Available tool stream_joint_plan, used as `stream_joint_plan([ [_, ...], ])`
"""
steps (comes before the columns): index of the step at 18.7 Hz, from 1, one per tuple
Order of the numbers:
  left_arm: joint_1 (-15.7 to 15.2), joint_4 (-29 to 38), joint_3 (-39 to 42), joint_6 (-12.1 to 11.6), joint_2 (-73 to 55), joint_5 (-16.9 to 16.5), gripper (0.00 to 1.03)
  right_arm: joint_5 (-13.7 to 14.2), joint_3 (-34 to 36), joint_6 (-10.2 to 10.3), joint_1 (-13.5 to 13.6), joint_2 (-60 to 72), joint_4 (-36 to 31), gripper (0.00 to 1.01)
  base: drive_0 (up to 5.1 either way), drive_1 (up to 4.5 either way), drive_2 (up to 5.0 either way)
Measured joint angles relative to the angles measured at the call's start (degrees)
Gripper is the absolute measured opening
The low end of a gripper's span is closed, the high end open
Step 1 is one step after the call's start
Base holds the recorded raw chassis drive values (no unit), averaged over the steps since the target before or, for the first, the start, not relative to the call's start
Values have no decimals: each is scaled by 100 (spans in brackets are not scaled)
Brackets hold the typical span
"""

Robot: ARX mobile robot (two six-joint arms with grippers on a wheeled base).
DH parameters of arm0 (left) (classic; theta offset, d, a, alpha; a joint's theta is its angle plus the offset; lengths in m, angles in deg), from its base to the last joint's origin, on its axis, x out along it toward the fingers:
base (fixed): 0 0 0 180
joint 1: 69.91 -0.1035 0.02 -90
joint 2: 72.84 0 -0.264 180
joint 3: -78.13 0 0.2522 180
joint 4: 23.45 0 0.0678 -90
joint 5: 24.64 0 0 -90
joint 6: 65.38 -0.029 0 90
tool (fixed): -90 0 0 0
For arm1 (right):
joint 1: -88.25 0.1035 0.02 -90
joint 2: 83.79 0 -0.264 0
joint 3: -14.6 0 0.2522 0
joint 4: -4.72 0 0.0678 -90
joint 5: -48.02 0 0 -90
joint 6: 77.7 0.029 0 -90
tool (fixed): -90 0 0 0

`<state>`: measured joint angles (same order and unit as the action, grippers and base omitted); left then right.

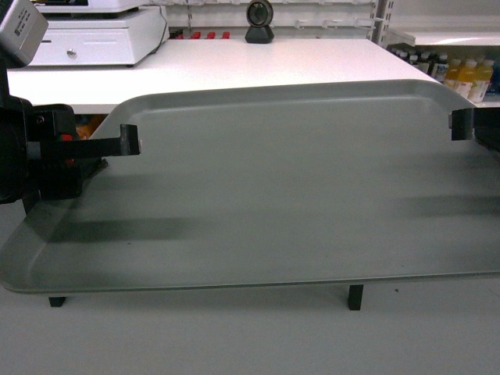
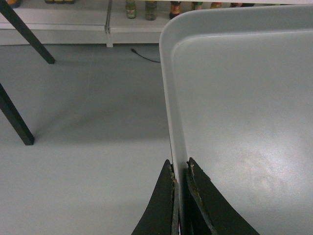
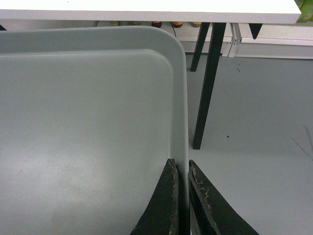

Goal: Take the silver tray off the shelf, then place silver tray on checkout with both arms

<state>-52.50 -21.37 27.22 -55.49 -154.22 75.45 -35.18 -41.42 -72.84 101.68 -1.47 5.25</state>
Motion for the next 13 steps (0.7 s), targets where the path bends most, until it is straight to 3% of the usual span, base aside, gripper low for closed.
stream_joint_plan([
  [13, 2, -17, 0, 0, 0, 0, 4, 2, 0, 0, 2, 2, 24, 3, 3, 423, -417],
])
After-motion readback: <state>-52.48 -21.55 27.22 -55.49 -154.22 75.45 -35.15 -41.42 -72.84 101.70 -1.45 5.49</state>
